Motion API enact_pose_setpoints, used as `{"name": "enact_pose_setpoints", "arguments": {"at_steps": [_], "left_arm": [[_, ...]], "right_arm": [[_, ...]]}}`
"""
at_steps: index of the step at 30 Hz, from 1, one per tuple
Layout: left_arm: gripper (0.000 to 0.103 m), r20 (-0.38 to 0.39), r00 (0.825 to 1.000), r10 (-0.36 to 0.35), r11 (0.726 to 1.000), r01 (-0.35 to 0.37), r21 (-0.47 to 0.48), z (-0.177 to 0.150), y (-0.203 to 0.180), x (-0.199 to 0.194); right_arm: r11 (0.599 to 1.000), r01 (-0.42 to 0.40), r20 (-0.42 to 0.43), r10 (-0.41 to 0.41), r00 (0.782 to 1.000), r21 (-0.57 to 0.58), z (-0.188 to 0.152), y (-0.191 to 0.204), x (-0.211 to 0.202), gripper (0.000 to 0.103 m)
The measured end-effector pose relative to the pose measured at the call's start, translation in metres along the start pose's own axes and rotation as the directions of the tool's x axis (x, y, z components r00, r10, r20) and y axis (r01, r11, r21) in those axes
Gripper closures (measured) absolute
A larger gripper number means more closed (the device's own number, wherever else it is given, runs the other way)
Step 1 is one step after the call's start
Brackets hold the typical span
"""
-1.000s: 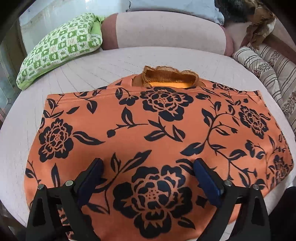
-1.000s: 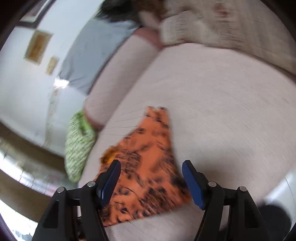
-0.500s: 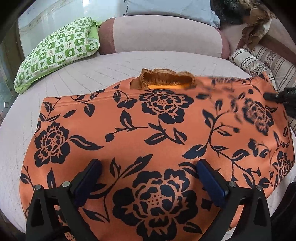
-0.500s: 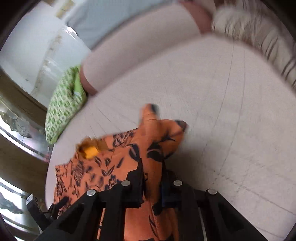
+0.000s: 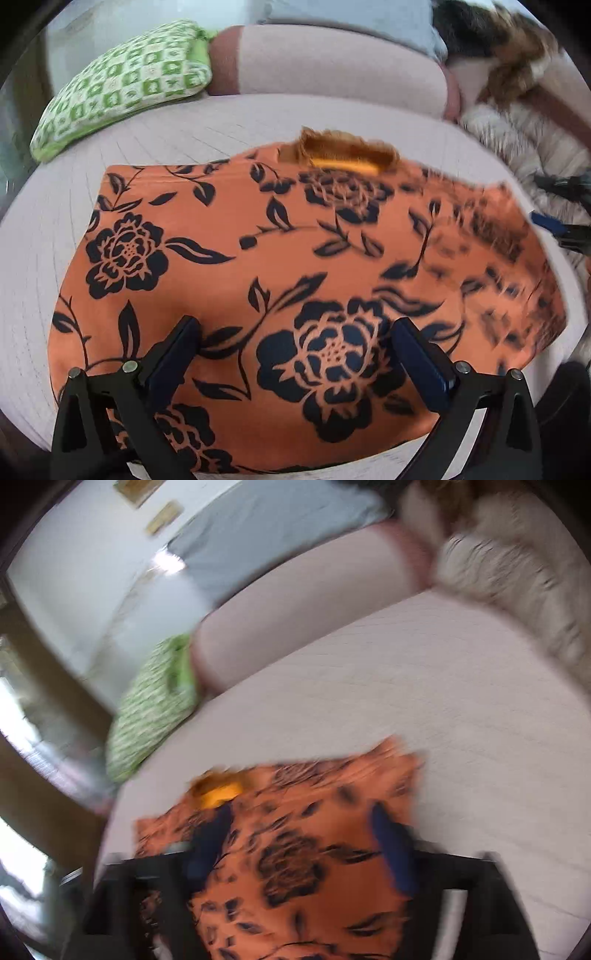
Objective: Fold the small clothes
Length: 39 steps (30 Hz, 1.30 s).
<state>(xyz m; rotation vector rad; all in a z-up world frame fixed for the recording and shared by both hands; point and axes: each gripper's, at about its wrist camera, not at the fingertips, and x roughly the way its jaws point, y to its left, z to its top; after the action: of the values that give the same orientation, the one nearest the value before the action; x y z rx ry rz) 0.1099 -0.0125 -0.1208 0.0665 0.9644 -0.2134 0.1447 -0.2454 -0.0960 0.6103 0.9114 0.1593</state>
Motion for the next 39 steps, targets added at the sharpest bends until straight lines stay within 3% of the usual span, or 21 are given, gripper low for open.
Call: {"name": "enact_pose_setpoints", "arguments": {"at_steps": [1,3,7,9,11,13,14,15,16,17,18,21,23,27,28,30,31,35,37,38,39], "left_arm": [[0.000,-0.001,1.000,0.002,0.999,-0.002,0.033,0.001,-0.004,-0.007],[0.000,0.041,0.998,-0.048,0.999,0.047,0.015,0.002,0.002,-0.028],[0.000,0.194,0.980,-0.042,0.996,0.057,-0.073,-0.004,0.047,-0.081],[0.000,0.198,0.980,0.003,0.979,0.037,-0.199,-0.017,0.085,-0.093],[0.002,0.175,0.984,-0.039,0.939,0.096,-0.330,-0.033,0.124,-0.089],[0.016,0.082,0.994,-0.070,0.890,0.099,-0.446,-0.049,0.151,-0.068],[0.032,0.041,0.994,-0.104,0.870,0.110,-0.480,-0.054,0.159,-0.056],[0.060,-0.037,0.990,-0.137,0.852,0.099,-0.513,-0.062,0.166,-0.036],[0.070,-0.036,0.994,-0.105,0.861,0.072,-0.504,-0.066,0.167,-0.038],[0.091,-0.023,0.991,-0.132,0.869,0.104,-0.484,-0.063,0.167,-0.042],[0.093,-0.022,0.987,-0.160,0.862,0.130,-0.489,-0.064,0.166,-0.045],[0.092,-0.040,0.990,-0.134,0.888,0.102,-0.449,-0.059,0.161,-0.045],[0.087,-0.056,0.986,-0.157,0.870,0.112,-0.481,-0.062,0.165,-0.041],[0.058,-0.079,0.988,-0.132,0.874,0.078,-0.480,-0.042,0.170,-0.052],[0.054,-0.032,0.994,-0.106,0.886,0.080,-0.456,-0.032,0.173,-0.058],[0.030,0.042,0.995,-0.088,0.903,0.098,-0.418,-0.003,0.175,-0.065],[0.029,0.066,0.994,-0.084,0.902,0.104,-0.419,0.017,0.180,-0.060],[0.030,-0.008,0.996,-0.093,0.902,0.081,-0.425,0.062,0.197,0.001],[0.038,-0.055,0.992,-0.117,0.896,0.081,-0.437,0.071,0.204,0.031],[0.047,-0.073,0.992,-0.108,0.893,0.064,-0.446,0.075,0.207,0.045],[0.069,-0.077,0.991,-0.112,0.897,0.068,-0.437,0.077,0.207,0.052]], "right_arm": [[0.993,0.063,-0.085,-0.055,0.995,0.096,-0.003,-0.022,0.021,0.023],[0.973,0.022,-0.001,-0.022,1.000,0.231,-0.007,-0.038,0.006,0.033],[0.996,-0.021,0.116,0.010,0.993,0.090,-0.016,0.005,-0.046,0.030],[0.998,-0.061,0.122,0.057,0.991,0.025,-0.030,0.023,-0.055,0.022],[0.998,-0.056,0.101,0.058,0.993,-0.026,-0.050,0.034,-0.052,0.021],[0.997,-0.049,0.082,0.054,0.995,-0.056,-0.065,0.033,-0.040,0.021],[0.998,-0.042,0.059,0.045,0.997,-0.054,-0.075,0.027,-0.030,0.021],[0.999,-0.024,0.017,0.025,1.000,-0.025,-0.080,0.018,-0.019,0.021],[1.000,-0.027,-0.014,0.027,1.000,0.009,-0.083,0.003,-0.011,0.021],[0.999,-0.052,0.033,0.052,0.998,0.009,-0.086,-0.001,-0.014,0.021],[0.998,-0.060,0.038,0.060,0.997,0.006,-0.087,-0.004,-0.017,0.021],[0.997,-0.081,0.022,0.081,0.996,0.008,-0.084,-0.013,-0.019,0.021],[0.995,-0.101,0.037,0.101,0.994,0.008,-0.088,-0.013,-0.018,0.021],[0.993,-0.114,0.054,0.115,0.992,-0.013,-0.090,-0.005,-0.018,0.021],[0.993,-0.117,0.058,0.118,0.991,-0.016,-0.091,-0.004,-0.020,0.021],[0.993,-0.120,0.063,0.121,0.991,-0.020,-0.091,-0.003,-0.019,0.020],[0.992,-0.122,0.063,0.123,0.990,-0.023,-0.091,-0.003,-0.019,0.019],[0.991,-0.130,0.064,0.132,0.989,-0.036,-0.091,-0.004,-0.018,0.018],[0.990,-0.138,0.066,0.140,0.988,-0.032,-0.091,-0.005,-0.018,0.018],[0.990,-0.141,0.066,0.143,0.988,-0.031,-0.091,-0.005,-0.019,0.018],[0.989,-0.141,0.065,0.143,0.988,-0.032,-0.091,-0.005,-0.018,0.018]]}}
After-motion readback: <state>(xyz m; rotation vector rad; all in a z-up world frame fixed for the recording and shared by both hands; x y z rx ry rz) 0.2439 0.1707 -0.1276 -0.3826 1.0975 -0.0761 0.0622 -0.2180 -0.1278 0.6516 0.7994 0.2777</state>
